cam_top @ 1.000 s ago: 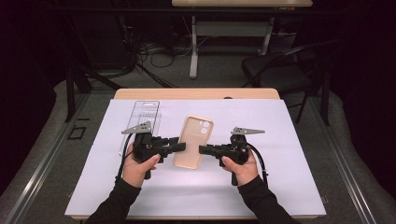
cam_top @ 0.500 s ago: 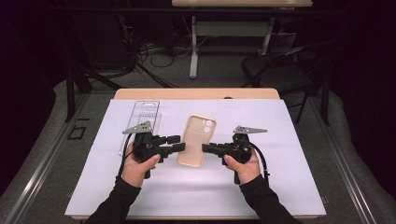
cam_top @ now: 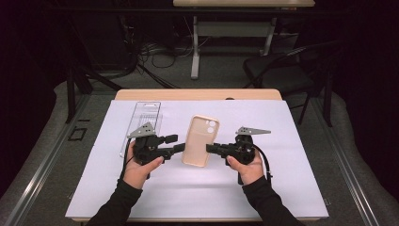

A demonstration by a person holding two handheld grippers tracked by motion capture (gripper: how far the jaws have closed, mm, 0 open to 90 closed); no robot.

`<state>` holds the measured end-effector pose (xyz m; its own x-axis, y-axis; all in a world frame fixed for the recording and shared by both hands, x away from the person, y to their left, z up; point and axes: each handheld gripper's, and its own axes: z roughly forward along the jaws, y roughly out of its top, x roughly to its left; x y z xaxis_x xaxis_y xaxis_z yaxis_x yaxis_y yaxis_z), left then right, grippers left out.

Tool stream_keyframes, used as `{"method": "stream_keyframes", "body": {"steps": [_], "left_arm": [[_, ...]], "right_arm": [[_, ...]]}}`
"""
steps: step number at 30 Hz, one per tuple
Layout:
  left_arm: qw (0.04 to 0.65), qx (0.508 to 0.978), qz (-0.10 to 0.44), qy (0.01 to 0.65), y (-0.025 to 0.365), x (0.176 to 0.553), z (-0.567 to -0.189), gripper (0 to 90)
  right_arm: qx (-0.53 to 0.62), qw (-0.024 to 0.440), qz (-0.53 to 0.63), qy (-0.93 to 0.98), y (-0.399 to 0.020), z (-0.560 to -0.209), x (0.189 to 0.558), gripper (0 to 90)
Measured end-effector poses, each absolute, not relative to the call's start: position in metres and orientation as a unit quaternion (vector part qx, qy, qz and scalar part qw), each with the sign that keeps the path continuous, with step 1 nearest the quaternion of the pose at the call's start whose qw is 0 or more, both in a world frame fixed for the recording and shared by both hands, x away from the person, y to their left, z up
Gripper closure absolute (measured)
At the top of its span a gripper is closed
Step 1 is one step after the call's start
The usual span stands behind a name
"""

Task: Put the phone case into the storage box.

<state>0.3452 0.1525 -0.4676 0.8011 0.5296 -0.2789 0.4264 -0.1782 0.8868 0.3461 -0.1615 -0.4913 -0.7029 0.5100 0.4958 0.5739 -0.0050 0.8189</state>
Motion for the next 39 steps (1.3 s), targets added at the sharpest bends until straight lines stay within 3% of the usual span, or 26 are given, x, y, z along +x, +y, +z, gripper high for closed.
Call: {"method": "stream_keyframes", "body": {"steps": [8,24,39], "left_arm": [[0.536,0.785,0.063,0.305,0.1507,0.3453,-0.4677,41.9],[0.493,0.81,0.122,0.294,0.1473,0.3417,-0.4634,41.6],[0.469,0.816,0.131,0.313,0.1515,0.3463,-0.4645,26.2]], "right_arm": [[-0.388,0.013,-0.591,-0.707,-0.1631,-0.4908,0.3461,81.2],[-0.389,-0.02,-0.58,-0.716,-0.1635,-0.4891,0.3444,81.2],[-0.389,-0.035,-0.572,-0.721,-0.1624,-0.4885,0.343,81.2]]}}
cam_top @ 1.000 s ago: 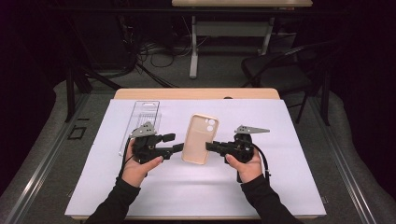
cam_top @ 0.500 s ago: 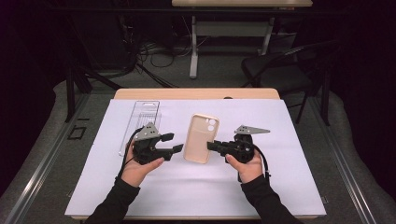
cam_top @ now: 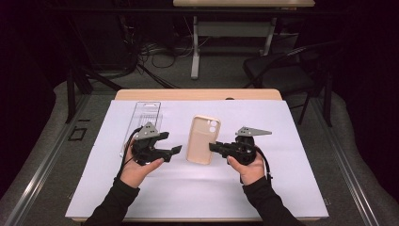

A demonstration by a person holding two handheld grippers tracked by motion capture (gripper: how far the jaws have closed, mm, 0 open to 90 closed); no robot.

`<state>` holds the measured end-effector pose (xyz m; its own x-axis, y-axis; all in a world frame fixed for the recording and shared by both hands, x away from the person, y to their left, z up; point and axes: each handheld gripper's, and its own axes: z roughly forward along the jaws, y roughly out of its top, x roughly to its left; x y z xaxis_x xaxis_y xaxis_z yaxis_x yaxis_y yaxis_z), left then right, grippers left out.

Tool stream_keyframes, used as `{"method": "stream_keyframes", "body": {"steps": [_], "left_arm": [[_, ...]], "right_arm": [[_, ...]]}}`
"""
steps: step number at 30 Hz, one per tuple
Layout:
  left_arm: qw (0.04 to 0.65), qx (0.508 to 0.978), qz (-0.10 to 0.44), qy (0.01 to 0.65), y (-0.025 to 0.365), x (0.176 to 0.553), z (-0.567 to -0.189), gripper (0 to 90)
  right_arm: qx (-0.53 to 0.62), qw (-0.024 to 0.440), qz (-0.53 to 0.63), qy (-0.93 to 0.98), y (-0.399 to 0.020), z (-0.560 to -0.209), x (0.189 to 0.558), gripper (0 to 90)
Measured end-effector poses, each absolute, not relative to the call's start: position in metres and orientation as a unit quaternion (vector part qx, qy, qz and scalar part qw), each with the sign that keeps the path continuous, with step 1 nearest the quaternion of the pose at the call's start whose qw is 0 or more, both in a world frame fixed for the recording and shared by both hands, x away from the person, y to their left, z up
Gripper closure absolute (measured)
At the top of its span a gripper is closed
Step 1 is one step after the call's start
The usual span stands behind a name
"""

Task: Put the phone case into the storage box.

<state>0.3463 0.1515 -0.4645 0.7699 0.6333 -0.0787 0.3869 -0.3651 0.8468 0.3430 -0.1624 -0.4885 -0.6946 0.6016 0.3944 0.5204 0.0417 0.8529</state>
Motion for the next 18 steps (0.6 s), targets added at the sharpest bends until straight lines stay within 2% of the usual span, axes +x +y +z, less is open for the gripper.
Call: {"method": "stream_keyframes", "body": {"steps": [18], "left_arm": [[0.443,0.829,0.151,0.307,0.1483,0.3464,-0.465,17.6]], "right_arm": [[0.387,0.045,0.565,0.727,-0.1601,-0.4883,0.3413,81.2]]}}
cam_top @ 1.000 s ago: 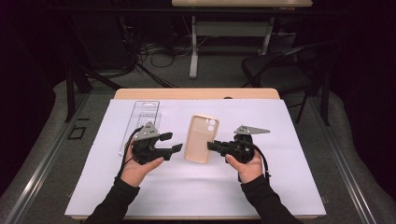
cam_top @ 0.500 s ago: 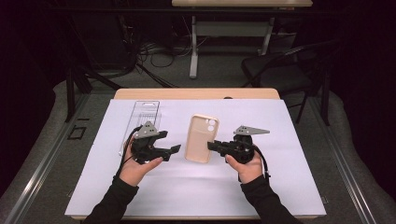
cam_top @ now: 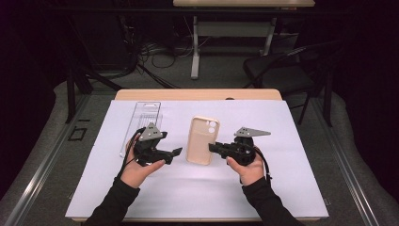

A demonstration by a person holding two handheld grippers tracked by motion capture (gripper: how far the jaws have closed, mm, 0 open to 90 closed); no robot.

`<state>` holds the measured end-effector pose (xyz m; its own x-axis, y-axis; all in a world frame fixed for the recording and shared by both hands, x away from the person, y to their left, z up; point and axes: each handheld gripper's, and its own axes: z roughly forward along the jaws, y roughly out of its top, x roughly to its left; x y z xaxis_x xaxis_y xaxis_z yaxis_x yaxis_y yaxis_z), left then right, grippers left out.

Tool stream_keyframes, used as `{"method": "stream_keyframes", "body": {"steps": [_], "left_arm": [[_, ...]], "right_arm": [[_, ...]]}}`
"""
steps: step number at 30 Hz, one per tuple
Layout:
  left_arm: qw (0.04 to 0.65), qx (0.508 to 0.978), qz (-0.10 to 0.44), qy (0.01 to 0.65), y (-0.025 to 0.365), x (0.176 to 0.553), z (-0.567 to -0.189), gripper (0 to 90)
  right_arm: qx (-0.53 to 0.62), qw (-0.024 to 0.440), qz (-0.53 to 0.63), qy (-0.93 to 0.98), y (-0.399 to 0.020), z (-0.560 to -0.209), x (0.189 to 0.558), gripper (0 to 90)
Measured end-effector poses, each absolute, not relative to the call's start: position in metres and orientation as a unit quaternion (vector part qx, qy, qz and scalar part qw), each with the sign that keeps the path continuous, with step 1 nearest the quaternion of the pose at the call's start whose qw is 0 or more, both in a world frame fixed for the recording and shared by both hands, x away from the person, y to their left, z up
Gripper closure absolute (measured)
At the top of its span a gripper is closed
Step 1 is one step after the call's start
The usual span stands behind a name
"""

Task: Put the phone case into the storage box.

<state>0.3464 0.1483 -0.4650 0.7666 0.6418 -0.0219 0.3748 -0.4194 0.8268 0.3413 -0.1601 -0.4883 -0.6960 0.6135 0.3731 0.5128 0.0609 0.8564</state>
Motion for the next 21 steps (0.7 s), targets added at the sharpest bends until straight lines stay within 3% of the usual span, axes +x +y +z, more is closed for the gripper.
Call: {"method": "stream_keyframes", "body": {"steps": [12,21], "left_arm": [[0.45,0.822,0.153,0.314,0.153,0.346,-0.459,10.8],[0.442,0.826,0.161,0.312,0.156,0.345,-0.454,10.9]], "right_arm": [[0.383,0.05,0.562,0.731,-0.157,-0.488,0.34,81.2],[0.38,0.05,0.557,0.737,-0.153,-0.488,0.338,81.2]]}}
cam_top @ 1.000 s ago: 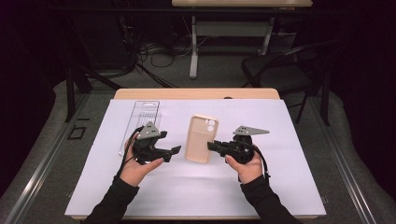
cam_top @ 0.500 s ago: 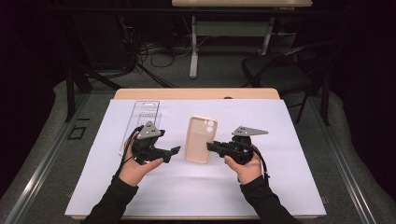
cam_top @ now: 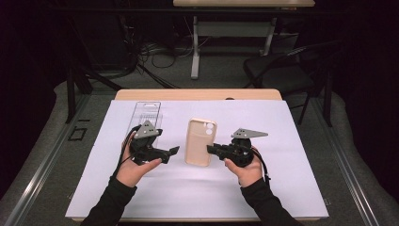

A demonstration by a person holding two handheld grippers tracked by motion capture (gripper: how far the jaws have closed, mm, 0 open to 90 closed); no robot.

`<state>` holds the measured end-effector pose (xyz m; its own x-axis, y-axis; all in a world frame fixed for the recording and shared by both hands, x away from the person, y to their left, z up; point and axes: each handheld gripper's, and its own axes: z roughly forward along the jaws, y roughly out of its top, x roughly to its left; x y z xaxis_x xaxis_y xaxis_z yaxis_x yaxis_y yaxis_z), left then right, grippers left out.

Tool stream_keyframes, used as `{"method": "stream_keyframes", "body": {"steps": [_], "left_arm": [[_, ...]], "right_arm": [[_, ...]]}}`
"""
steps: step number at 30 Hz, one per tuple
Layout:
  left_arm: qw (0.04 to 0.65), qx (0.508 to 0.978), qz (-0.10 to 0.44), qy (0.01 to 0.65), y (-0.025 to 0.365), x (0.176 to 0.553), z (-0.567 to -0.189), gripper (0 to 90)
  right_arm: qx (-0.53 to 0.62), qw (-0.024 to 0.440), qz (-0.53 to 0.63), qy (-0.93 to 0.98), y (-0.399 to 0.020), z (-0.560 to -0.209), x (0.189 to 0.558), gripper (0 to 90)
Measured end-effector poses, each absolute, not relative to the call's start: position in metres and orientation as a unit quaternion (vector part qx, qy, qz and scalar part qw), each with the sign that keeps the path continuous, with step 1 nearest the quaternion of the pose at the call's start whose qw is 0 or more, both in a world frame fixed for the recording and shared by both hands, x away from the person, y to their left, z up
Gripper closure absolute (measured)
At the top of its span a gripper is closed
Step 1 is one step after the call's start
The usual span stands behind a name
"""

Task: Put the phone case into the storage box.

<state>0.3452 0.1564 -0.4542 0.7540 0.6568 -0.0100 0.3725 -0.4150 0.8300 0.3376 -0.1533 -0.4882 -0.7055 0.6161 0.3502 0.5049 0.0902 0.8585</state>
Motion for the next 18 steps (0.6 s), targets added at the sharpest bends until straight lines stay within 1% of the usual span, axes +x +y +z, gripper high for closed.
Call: {"method": "stream_keyframes", "body": {"steps": [6,18], "left_arm": [[0.436,0.827,0.171,0.311,0.157,0.343,-0.449,11.2],[0.425,0.83,0.197,0.304,0.157,0.336,-0.441,12.1]], "right_arm": [[0.379,0.05,0.552,0.741,-0.149,-0.487,0.334,81.2],[0.367,0.064,0.538,0.756,-0.136,-0.486,0.327,81.1]]}}
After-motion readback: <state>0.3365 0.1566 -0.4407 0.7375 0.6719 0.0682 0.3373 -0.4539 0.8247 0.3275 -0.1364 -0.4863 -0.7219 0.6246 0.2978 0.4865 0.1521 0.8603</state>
